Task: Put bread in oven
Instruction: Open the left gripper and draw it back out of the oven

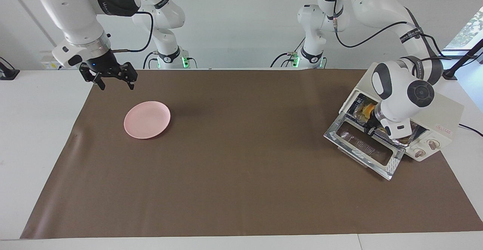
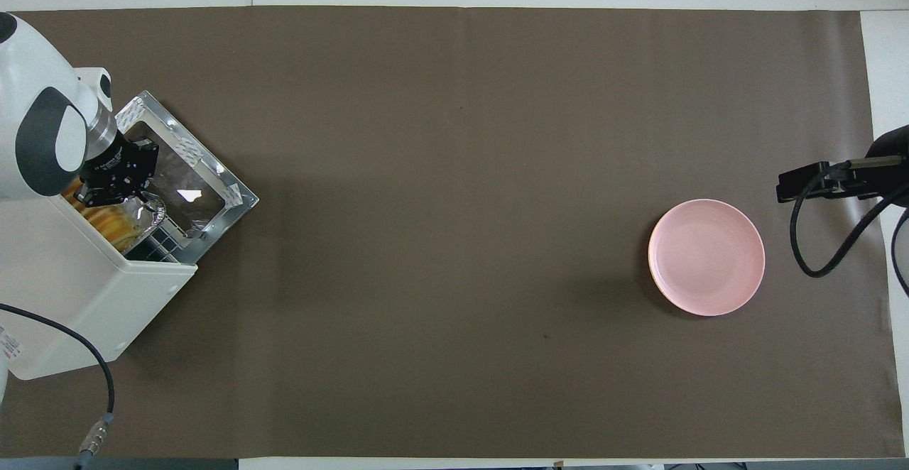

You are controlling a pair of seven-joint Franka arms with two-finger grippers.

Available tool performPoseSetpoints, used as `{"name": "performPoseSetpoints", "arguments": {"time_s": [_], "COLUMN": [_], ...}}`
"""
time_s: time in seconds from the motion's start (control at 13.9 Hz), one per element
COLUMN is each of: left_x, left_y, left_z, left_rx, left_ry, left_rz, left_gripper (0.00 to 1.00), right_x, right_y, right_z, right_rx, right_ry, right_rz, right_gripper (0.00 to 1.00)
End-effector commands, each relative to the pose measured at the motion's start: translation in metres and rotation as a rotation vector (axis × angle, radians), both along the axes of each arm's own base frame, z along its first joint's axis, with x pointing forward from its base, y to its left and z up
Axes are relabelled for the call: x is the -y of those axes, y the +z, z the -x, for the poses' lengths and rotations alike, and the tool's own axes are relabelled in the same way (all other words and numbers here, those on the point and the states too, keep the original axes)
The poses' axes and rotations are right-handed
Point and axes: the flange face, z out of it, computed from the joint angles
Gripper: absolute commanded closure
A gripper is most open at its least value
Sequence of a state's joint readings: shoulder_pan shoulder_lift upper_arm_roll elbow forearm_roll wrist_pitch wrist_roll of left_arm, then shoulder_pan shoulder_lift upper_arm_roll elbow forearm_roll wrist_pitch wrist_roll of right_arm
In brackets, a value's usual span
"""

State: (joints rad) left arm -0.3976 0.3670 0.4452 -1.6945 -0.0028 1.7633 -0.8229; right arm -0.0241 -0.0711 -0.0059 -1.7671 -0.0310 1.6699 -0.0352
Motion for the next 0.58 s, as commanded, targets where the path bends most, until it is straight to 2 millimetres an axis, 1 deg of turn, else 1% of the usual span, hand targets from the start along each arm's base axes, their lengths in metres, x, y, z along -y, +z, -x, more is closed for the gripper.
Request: {"name": "performPoseSetpoints", "arguments": {"time_s": [0.0,0.43,0.5], "left_x": [-0.0031,-0.0034,-0.0025], "left_y": [0.0047,0.0043,0.0047], "left_z": [0.0123,0.0137,0.0135], "left_rx": [0.020,0.013,0.012], "left_ry": [0.004,-0.018,-0.026], "left_rz": [-0.007,0.001,0.003], "left_gripper": [1.00,1.00,0.98], "right_x": [0.0018,0.0018,0.0018], "right_y": [0.0025,0.0025,0.0033], "right_z": [0.0063,0.0063,0.0067], "right_rx": [-0.008,-0.008,-0.006], "right_ry": [-0.008,-0.008,-0.008], "right_rz": [0.009,0.009,0.009], "right_gripper": [0.00,0.00,0.00]}}
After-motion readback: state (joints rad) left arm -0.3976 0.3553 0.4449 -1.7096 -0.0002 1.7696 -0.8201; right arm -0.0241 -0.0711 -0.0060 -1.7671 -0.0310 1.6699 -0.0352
